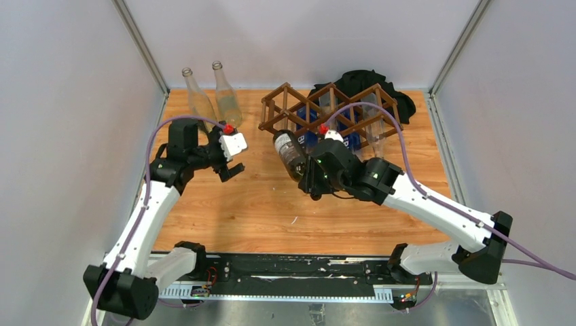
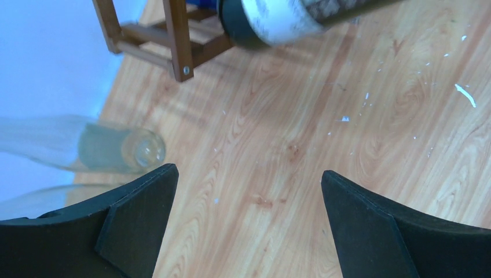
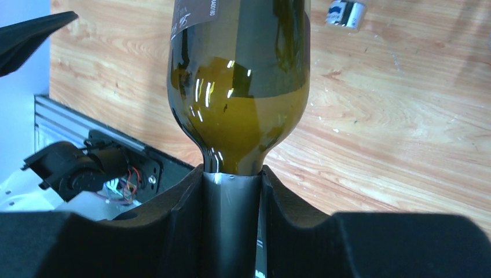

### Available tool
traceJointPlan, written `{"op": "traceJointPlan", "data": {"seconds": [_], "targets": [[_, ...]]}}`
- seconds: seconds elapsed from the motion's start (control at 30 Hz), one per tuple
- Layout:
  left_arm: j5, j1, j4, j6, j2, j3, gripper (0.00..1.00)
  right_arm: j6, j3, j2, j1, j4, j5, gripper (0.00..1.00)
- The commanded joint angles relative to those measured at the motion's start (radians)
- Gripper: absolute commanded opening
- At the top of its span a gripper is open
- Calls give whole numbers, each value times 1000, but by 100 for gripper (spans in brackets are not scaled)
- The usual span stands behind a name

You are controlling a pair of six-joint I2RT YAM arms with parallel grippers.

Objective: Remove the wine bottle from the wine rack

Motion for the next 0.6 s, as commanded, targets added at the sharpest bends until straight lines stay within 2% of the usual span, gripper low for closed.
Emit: {"op": "traceJointPlan", "data": {"seconds": [0.0, 0.1, 0.23, 0.37, 0.57], "targets": [[71, -34, -50, 136, -98, -32, 100, -97, 121, 56, 16, 23, -106, 0], [68, -68, -59, 256, -178, -77, 100, -145, 206, 135, 19, -4, -206, 0], [59, -137, -78, 346, -294, -126, 100, -203, 307, 214, 36, -20, -273, 0], [43, -200, -80, 369, -367, -173, 100, -254, 377, 280, 41, -21, -364, 0], [35, -233, -80, 367, -399, -209, 100, -345, 510, 375, 53, -76, -489, 0]]}}
